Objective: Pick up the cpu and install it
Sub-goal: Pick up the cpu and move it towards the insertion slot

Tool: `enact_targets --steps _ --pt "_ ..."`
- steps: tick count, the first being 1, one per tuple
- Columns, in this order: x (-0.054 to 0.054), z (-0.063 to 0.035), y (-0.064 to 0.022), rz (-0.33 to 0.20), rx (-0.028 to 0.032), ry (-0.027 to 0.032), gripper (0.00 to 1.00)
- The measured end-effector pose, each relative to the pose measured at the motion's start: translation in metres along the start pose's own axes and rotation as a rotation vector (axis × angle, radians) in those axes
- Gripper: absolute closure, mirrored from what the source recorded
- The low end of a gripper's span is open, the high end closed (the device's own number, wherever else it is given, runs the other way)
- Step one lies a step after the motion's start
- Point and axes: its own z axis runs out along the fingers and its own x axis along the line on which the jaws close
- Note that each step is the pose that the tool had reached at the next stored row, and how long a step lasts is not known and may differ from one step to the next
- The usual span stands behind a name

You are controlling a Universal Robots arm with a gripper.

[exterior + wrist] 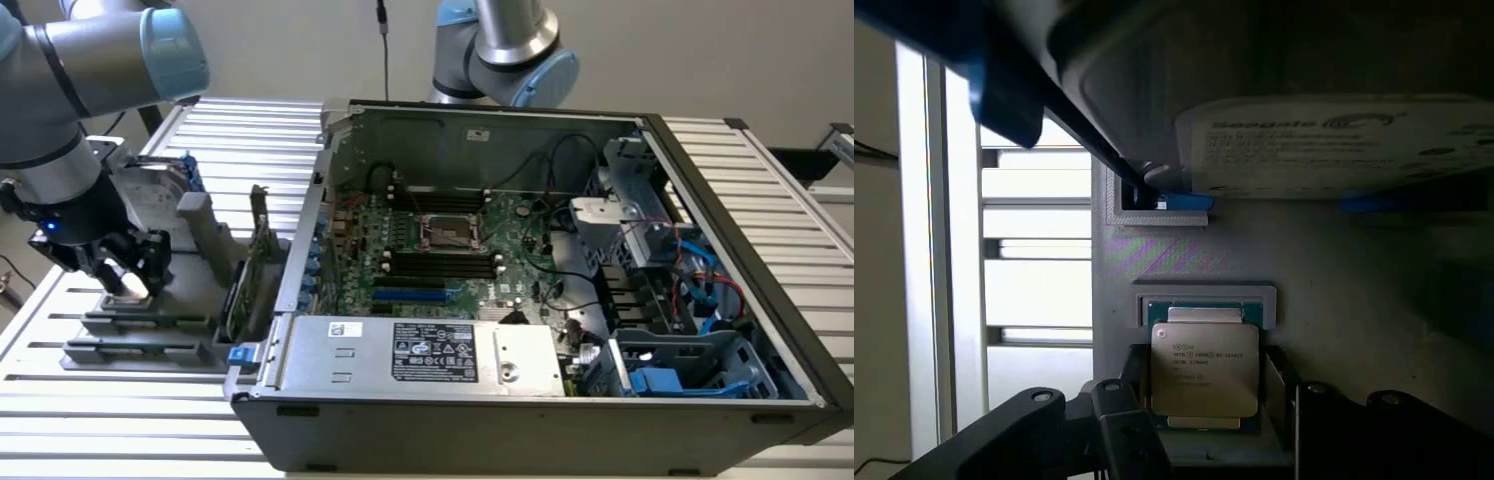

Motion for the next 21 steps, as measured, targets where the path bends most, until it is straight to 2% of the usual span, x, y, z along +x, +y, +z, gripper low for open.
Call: enact_targets --steps 5,11,21 --pt "0.0 -0.0015 0.0001 -0.001 -0.0002 -0.0003 0.45" --pt "0.0 -0.0089 0.0003 -0.003 0.0 0.0 0.46" --pt "0.0 -0.0522 0.0019 -0.014 0.0003 0.0002 0.46"
